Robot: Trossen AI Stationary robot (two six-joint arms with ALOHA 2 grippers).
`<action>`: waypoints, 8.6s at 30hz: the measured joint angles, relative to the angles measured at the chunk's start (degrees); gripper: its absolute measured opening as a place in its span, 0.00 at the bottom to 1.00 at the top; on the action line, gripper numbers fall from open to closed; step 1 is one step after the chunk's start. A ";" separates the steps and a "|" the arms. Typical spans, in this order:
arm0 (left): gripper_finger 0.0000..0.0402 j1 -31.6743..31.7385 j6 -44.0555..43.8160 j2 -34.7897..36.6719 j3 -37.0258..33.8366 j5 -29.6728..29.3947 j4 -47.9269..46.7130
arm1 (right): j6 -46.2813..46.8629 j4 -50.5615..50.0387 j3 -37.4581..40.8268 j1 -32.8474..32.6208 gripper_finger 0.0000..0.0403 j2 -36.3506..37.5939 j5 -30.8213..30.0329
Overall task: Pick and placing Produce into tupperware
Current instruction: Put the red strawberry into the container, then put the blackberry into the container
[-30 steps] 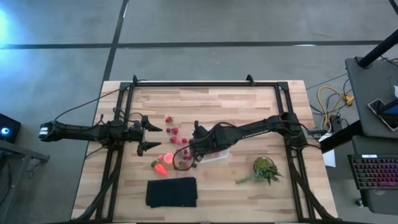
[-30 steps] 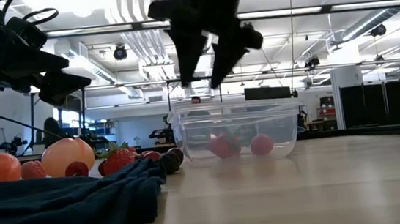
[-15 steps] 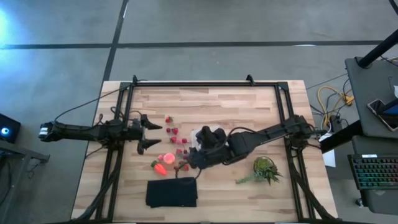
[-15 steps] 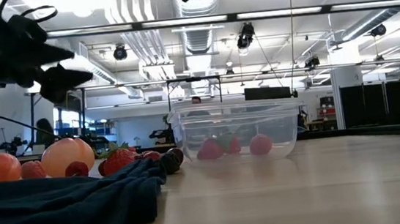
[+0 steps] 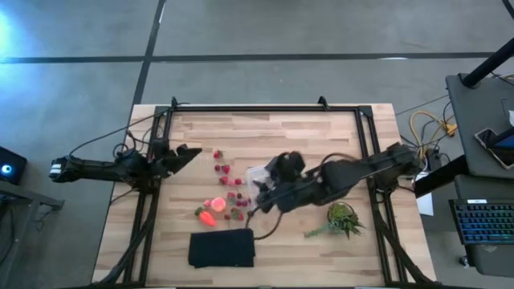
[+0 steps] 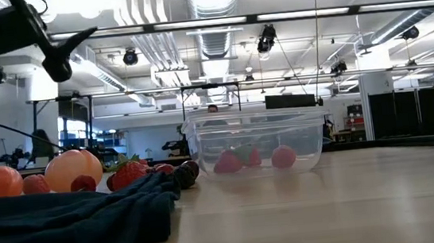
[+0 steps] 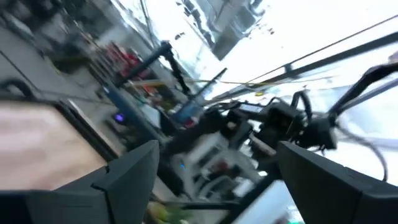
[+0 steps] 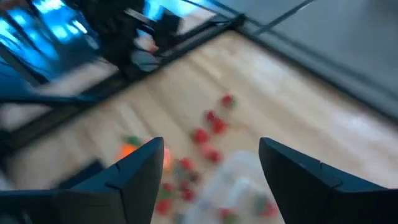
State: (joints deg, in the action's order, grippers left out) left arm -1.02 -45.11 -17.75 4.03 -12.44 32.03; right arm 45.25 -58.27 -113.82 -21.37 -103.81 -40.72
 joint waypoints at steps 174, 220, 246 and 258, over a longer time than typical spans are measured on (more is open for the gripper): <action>0.77 30.18 48.56 -62.64 32.56 16.36 -51.33 | -8.00 103.15 113.37 41.77 0.54 64.74 67.53; 0.28 28.75 48.50 -59.79 49.83 29.14 -48.97 | -5.16 102.33 113.19 41.77 0.54 64.59 64.69; 0.62 4.56 30.28 -75.80 58.29 27.68 -44.22 | -3.07 98.90 113.18 41.64 0.54 64.36 80.50; 0.66 -11.89 30.50 -66.11 58.22 2.34 -52.49 | -0.77 99.29 113.18 41.36 0.54 64.39 83.34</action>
State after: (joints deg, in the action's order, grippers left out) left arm -12.91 -14.61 -83.86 62.25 -10.09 -20.46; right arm 44.49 41.01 -0.64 19.99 -39.42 42.61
